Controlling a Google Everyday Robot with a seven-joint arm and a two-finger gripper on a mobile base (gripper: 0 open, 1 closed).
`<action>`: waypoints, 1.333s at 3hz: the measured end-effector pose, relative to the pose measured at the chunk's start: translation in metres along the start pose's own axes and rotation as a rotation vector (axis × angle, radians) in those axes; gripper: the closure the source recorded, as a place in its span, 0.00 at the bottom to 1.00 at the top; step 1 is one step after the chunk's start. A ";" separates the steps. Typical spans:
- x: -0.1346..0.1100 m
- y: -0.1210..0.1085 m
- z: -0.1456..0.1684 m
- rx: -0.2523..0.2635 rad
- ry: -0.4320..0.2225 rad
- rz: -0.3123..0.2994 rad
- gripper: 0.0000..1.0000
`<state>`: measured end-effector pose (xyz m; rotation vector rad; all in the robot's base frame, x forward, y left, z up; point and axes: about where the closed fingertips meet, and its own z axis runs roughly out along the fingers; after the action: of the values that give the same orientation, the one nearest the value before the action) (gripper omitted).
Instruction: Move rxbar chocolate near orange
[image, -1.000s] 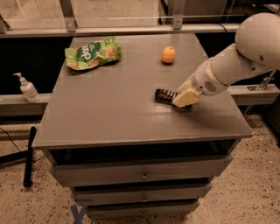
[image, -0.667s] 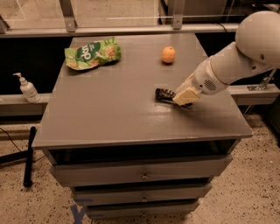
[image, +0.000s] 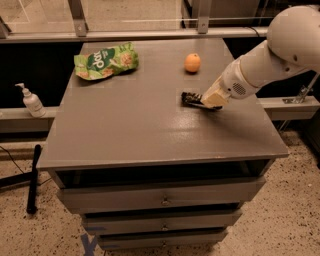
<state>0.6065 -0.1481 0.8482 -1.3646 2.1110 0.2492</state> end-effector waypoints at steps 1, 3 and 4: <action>-0.016 -0.024 0.000 0.051 -0.013 -0.043 1.00; -0.038 -0.068 -0.006 0.136 0.029 -0.142 1.00; -0.034 -0.077 0.003 0.150 0.057 -0.174 1.00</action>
Offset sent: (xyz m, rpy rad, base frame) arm 0.0849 -0.0078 0.0614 -0.1365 -0.2173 0.0251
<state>0.6845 -0.1554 0.8779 -1.4691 1.9970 -0.0192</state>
